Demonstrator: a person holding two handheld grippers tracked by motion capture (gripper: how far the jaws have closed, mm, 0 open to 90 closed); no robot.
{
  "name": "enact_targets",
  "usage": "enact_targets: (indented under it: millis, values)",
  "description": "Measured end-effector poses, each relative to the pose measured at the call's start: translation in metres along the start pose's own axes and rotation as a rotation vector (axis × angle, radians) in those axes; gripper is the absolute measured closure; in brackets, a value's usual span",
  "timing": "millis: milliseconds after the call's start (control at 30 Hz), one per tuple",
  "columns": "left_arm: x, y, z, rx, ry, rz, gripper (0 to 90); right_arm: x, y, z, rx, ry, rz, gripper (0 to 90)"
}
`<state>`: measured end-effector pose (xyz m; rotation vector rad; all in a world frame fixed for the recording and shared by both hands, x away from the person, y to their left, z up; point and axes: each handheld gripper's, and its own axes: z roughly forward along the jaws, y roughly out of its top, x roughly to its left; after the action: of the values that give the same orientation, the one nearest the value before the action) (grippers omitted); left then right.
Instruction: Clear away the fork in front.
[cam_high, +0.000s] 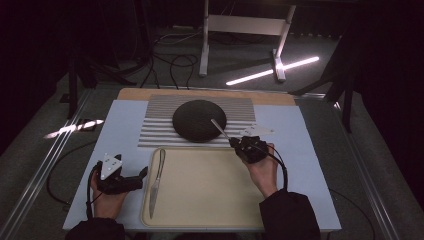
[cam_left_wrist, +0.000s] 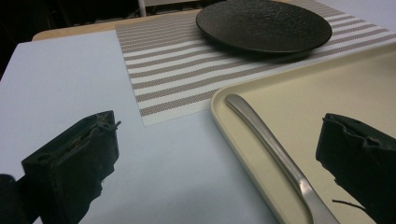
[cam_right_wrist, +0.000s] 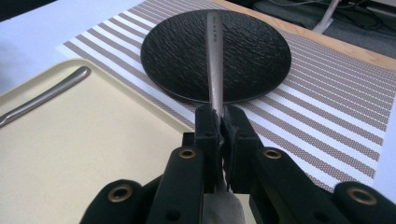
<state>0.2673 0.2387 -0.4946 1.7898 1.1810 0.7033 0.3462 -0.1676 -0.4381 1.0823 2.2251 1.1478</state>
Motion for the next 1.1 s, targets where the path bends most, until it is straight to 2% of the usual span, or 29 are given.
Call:
enact_targets:
  millis: [233,433,533,700,900,1100]
  values:
    - [0.0,0.001,-0.001,0.001,-0.01,-0.01,0.0,0.01,-0.005,-0.004,-0.02,0.012,0.0,86.0]
    - [-0.002,0.006,-0.003,-0.003,-0.029,-0.019,0.0,0.018,-0.009,-0.01,-0.043,0.02,-0.026,86.0]
    - [-0.006,0.011,-0.003,-0.002,-0.046,-0.021,0.0,0.021,-0.011,-0.012,-0.059,0.024,-0.023,86.0]
    - [-0.015,0.023,-0.002,-0.007,-0.089,-0.026,0.0,0.024,-0.014,-0.018,-0.086,0.037,-0.023,86.0]
    - [-0.027,0.038,0.007,-0.009,-0.166,-0.056,0.0,0.027,-0.02,-0.019,-0.106,0.051,-0.014,86.0]
    - [-0.045,0.056,0.022,0.012,-0.224,-0.032,0.0,0.034,-0.019,-0.02,-0.136,0.068,-0.026,86.0]
